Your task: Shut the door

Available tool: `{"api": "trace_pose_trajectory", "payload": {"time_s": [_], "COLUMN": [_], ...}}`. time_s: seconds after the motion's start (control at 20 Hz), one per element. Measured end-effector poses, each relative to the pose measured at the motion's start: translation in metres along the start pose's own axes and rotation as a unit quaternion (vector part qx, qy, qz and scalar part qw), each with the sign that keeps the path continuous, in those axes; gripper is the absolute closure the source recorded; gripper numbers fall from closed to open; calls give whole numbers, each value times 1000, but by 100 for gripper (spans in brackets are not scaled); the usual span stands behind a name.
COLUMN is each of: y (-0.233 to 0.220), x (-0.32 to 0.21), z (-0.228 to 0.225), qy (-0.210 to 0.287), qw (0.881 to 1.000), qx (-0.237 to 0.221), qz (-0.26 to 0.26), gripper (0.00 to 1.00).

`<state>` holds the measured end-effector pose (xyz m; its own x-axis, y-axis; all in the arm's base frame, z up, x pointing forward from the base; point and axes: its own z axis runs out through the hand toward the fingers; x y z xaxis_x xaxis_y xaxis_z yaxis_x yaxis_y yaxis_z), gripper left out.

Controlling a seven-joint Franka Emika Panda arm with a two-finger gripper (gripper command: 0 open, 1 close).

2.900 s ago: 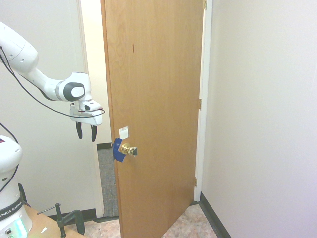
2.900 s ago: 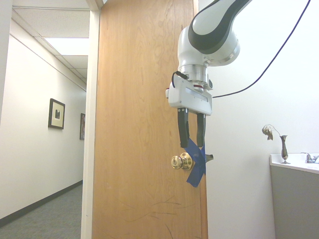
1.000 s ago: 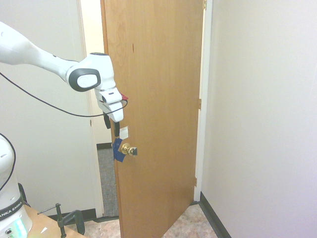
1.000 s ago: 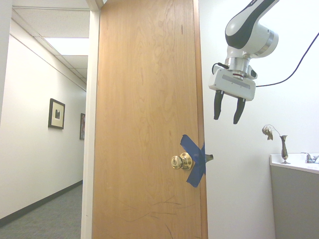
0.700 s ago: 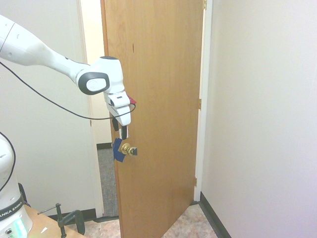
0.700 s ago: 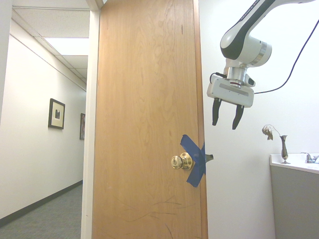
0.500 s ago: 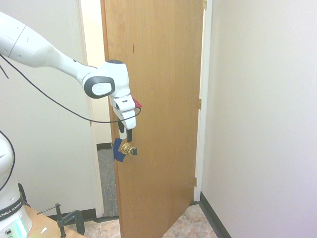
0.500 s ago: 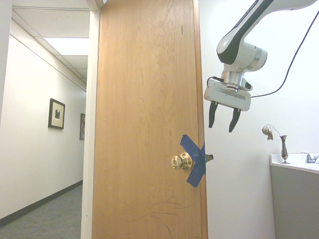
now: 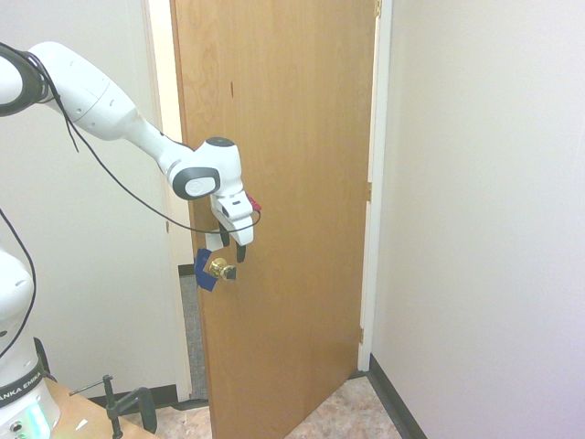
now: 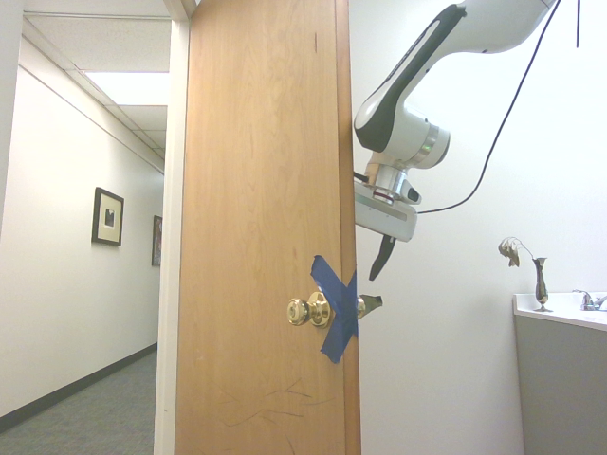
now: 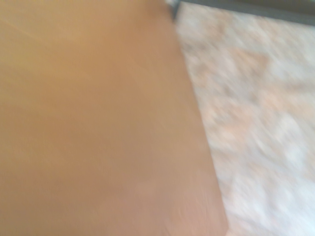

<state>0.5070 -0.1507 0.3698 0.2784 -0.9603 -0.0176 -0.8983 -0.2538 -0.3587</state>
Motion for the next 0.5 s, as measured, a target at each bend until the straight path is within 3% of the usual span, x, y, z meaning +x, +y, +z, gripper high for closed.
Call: {"api": "trace_pose_trajectory", "payload": {"time_s": [0.2, 0.5], "y": [-66, -160], "x": [-43, -67], "z": [38, 82], "qy": [1, 13], "qw": [999, 997], "qx": [1, 8], "qz": [-38, -81], "gripper": [0, 0]}}
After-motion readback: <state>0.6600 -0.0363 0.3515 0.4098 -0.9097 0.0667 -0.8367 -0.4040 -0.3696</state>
